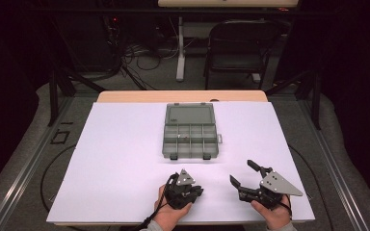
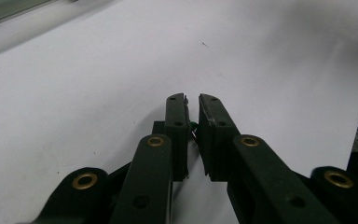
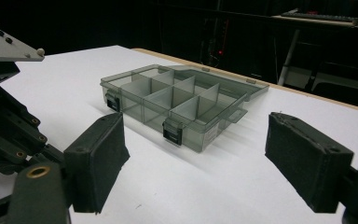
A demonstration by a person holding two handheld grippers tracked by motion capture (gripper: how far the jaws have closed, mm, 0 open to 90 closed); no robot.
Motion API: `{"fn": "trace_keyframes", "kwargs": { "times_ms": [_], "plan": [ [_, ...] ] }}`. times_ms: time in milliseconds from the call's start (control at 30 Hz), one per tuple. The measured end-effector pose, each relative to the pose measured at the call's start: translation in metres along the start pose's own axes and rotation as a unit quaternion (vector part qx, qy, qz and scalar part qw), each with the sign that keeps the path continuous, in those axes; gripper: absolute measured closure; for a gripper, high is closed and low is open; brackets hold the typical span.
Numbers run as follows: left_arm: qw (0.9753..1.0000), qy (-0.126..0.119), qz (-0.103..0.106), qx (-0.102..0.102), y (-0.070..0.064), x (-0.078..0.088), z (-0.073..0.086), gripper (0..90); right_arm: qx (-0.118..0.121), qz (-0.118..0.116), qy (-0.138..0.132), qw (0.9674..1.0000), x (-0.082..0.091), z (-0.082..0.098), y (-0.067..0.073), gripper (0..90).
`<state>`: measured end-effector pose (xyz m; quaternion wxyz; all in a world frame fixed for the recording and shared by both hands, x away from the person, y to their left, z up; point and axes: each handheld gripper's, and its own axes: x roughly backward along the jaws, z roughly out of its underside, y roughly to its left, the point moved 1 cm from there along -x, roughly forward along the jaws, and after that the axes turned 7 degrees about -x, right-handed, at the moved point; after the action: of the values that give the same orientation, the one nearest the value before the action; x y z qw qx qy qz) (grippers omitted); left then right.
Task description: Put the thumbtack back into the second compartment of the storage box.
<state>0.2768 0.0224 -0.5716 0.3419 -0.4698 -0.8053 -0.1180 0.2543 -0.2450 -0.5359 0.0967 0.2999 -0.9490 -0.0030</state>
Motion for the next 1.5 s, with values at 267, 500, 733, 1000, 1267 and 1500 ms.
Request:
{"fn": "trace_keyframes", "kwargs": {
  "times_ms": [267, 500, 733, 1000, 1267, 1500],
  "plan": [
    [0.9998, -0.008, 0.011, 0.015, 0.004, 0.001, 0.000, 83.0, -0.003, 0.001, 0.001, 1.0000, 0.000, 0.000, 0.000, 19.8],
    [0.9998, -0.009, 0.012, 0.015, 0.006, 0.003, 0.000, 83.1, -0.001, 0.001, 0.001, 1.0000, 0.000, 0.000, -0.001, 19.7],
    [0.9996, -0.015, 0.010, 0.020, 0.008, 0.006, 0.000, 83.1, 0.000, 0.003, 0.001, 1.0000, 0.000, 0.000, -0.001, 19.8],
    [0.9996, -0.021, 0.008, 0.017, 0.009, 0.008, -0.003, 83.1, -0.001, 0.003, 0.001, 1.0000, 0.000, 0.000, -0.001, 19.7],
    [0.9993, -0.033, 0.001, 0.018, 0.013, 0.016, -0.009, 83.1, 0.000, 0.002, 0.001, 1.0000, 0.000, 0.000, 0.000, 19.7],
    [0.9987, -0.046, -0.005, 0.021, 0.019, 0.024, -0.018, 83.1, -0.001, 0.003, 0.000, 1.0000, 0.000, 0.000, -0.001, 19.7]
  ]
}}
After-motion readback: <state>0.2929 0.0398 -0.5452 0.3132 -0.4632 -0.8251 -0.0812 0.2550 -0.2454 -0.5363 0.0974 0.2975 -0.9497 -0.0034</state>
